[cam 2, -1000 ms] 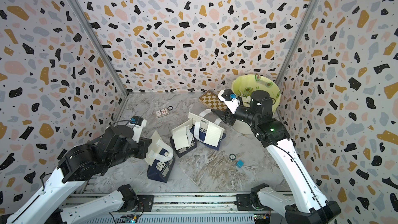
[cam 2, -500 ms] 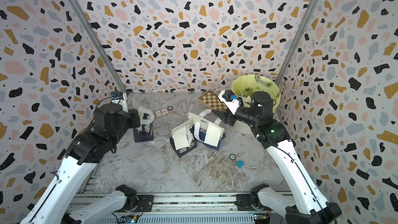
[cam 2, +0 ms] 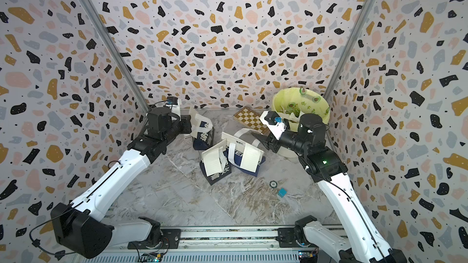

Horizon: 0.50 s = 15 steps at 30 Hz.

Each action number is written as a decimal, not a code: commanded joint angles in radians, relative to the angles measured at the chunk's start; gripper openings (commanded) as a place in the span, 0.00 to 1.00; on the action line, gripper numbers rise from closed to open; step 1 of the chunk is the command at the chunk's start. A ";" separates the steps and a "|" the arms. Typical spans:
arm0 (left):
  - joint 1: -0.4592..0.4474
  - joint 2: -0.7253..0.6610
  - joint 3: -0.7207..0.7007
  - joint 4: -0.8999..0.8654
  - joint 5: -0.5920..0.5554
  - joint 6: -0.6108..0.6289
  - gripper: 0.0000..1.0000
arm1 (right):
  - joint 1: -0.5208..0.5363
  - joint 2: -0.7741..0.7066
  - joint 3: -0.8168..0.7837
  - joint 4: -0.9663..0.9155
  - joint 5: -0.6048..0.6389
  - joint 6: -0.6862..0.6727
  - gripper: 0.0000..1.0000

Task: Shred takeout receipts and throw away
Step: Place the takeout bag at the center of the board.

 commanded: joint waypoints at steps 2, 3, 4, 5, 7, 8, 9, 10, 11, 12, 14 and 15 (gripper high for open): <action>0.014 0.018 0.014 0.059 0.098 0.095 0.00 | 0.005 -0.031 -0.011 -0.012 0.016 -0.001 0.62; 0.014 0.025 0.025 0.031 0.104 0.111 0.00 | 0.005 -0.032 -0.011 -0.012 0.018 0.000 0.62; 0.015 0.031 0.033 0.008 0.104 0.125 0.00 | 0.004 -0.033 -0.013 -0.012 0.020 0.002 0.62; 0.015 0.038 0.038 -0.011 0.102 0.140 0.00 | 0.005 -0.034 -0.016 -0.009 0.020 0.005 0.62; 0.016 0.048 0.033 -0.039 0.094 0.154 0.00 | 0.004 -0.031 -0.021 -0.006 0.012 0.009 0.62; 0.017 0.050 0.030 -0.044 0.094 0.158 0.00 | 0.005 -0.029 -0.021 -0.004 0.011 0.013 0.62; 0.018 0.054 0.027 -0.049 0.086 0.148 0.00 | 0.005 -0.028 -0.022 -0.002 0.008 0.017 0.62; 0.020 0.059 0.030 -0.058 0.083 0.129 0.07 | 0.004 -0.026 -0.021 -0.002 0.004 0.020 0.62; 0.023 0.065 0.035 -0.066 0.097 0.120 0.24 | 0.005 -0.025 -0.022 0.001 0.003 0.022 0.62; 0.024 0.068 0.037 -0.076 0.112 0.115 0.36 | 0.005 -0.024 -0.021 0.002 0.001 0.022 0.62; 0.024 0.071 0.036 -0.080 0.124 0.104 0.50 | 0.005 -0.022 -0.022 -0.001 0.006 0.022 0.62; 0.025 0.070 0.034 -0.080 0.121 0.098 0.57 | 0.005 -0.023 -0.022 -0.002 0.009 0.021 0.62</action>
